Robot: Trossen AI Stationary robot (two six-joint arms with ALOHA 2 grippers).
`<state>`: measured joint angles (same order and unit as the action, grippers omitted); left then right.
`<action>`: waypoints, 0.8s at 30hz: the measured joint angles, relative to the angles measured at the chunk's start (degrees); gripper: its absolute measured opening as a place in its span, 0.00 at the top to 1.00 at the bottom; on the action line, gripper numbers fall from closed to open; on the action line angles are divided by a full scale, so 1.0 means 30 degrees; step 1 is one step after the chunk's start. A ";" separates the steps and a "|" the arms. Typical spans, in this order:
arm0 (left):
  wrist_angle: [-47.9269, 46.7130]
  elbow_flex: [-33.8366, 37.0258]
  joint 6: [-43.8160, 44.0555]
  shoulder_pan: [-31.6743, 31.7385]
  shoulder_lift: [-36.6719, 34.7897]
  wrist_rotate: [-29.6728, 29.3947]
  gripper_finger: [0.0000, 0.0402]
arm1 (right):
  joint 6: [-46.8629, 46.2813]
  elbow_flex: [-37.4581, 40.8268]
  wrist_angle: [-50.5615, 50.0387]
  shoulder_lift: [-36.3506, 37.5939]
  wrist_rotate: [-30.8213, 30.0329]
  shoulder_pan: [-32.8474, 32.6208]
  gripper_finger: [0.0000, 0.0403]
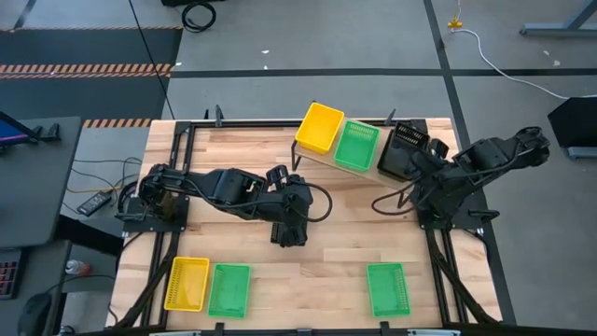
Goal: Stack baskets on shelf by color
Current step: Stack the bottom black bin on the black bin
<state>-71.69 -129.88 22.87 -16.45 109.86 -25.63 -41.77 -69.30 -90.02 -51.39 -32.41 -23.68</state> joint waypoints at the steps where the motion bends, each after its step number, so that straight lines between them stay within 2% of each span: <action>1: 0.0009 0.0000 0.0005 0.0000 0.0000 0.0000 0.83 | 0.0003 0.0000 0.0003 -0.0137 0.0004 0.0007 0.96; 9: 0.0150 0.0000 0.0155 0.0000 0.0000 0.0081 0.85 | 0.0345 0.0007 0.0008 -0.1178 0.0685 0.0237 0.96; 18: 0.0121 0.0000 0.0665 -0.0185 0.0000 0.0155 0.83 | 0.0287 0.0007 0.0007 -0.1731 0.0509 0.1767 0.87; 24: 0.0106 0.0000 0.0658 -0.0497 0.0000 0.0153 0.85 | 0.0610 0.0007 0.0007 -0.1912 0.0501 0.2700 0.89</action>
<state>-71.38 -129.88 24.84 -17.94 109.86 -25.17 -39.94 -69.28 -90.00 -57.12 -30.90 -15.58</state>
